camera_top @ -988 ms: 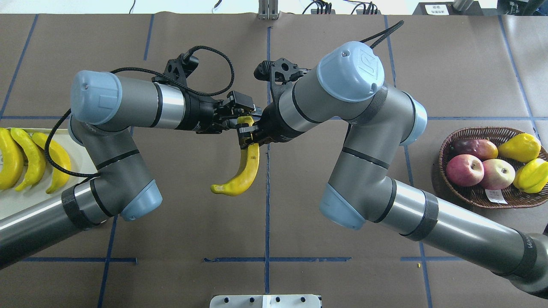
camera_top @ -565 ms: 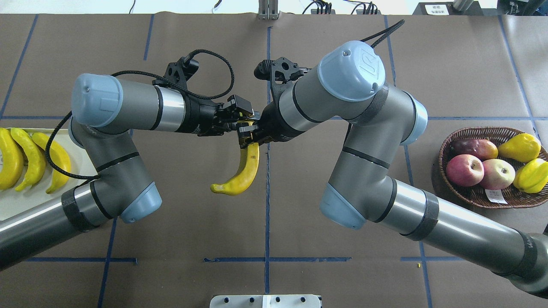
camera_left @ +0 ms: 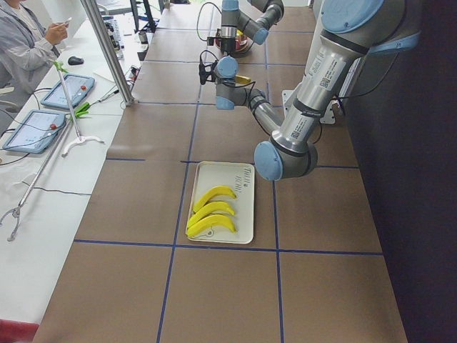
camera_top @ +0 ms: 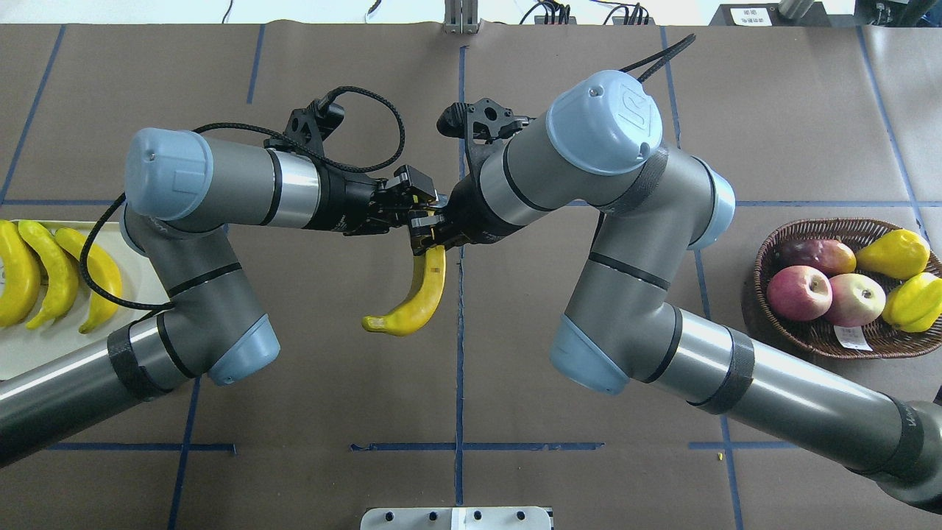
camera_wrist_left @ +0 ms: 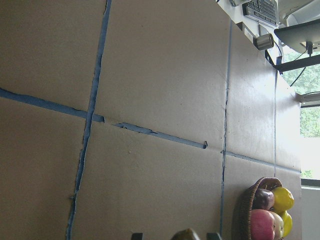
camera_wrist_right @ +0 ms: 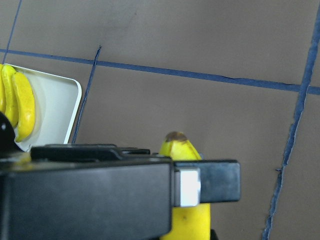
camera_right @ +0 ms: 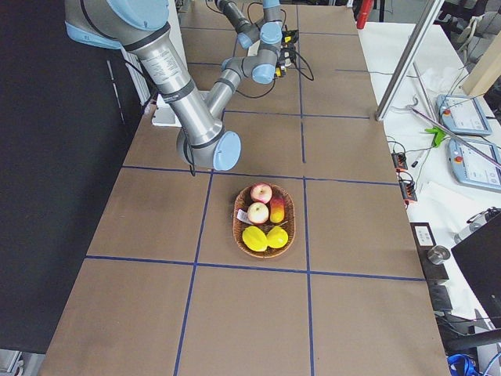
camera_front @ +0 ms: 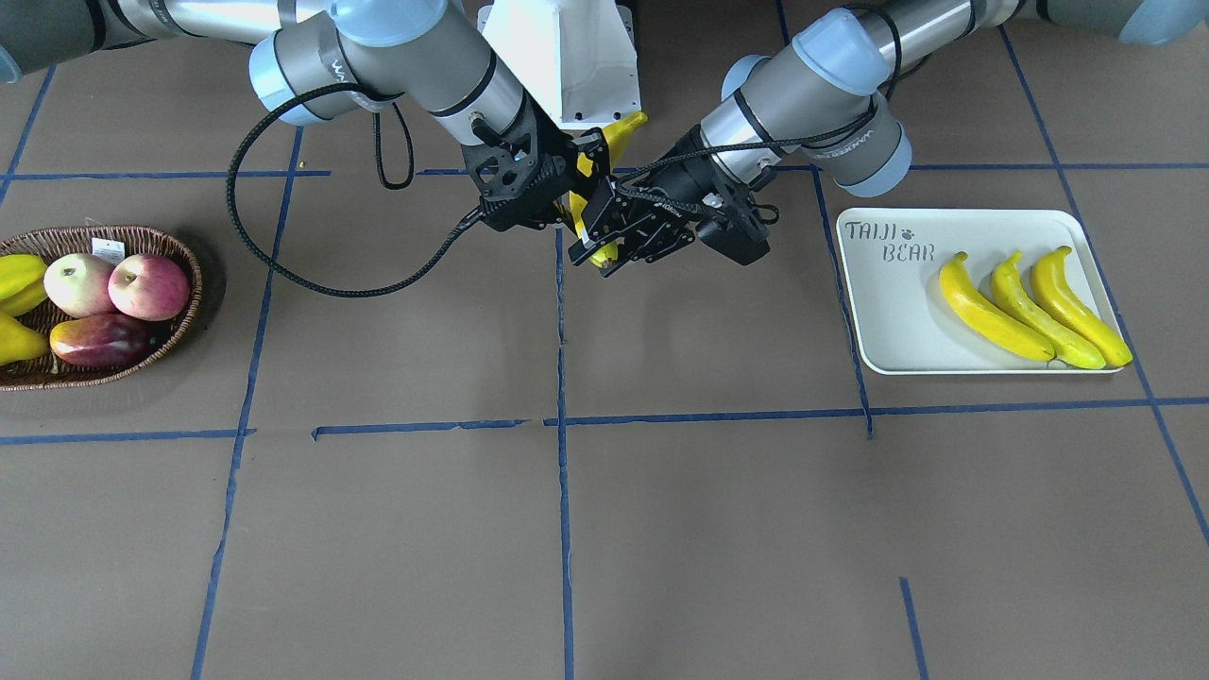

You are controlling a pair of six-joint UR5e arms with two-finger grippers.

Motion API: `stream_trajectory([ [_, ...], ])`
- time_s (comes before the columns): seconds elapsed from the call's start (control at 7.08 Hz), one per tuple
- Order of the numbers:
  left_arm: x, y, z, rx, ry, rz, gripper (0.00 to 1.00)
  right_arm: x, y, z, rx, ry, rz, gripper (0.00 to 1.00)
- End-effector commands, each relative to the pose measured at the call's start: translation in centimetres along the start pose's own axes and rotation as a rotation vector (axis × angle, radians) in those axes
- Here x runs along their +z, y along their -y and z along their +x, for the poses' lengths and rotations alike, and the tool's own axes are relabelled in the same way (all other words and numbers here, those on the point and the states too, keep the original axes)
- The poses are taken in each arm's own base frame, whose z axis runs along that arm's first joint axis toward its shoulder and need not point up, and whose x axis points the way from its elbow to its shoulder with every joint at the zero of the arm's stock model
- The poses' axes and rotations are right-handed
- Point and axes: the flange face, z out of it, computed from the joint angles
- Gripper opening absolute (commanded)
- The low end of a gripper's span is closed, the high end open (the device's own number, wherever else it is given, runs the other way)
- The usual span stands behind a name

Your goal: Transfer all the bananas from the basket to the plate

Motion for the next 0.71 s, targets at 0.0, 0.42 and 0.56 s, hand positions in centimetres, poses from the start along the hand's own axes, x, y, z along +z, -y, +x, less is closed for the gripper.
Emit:
stream_trajectory([
  [0.0, 0.00, -0.01, 0.02, 0.000, -0.001, 0.000, 0.52, 0.00, 0.00, -0.01, 0.000, 0.000, 0.000, 0.01],
  [0.42, -0.08, -0.14, -0.08, 0.002, -0.009, -0.003, 0.31, 0.00, 0.02, 0.00, 0.002, -0.001, 0.001, 0.01],
  [0.56, -0.14, -0.17, 0.00, 0.005, -0.012, -0.003, 0.12, 0.09, 0.01, 0.14, 0.002, -0.003, 0.000, 0.02],
])
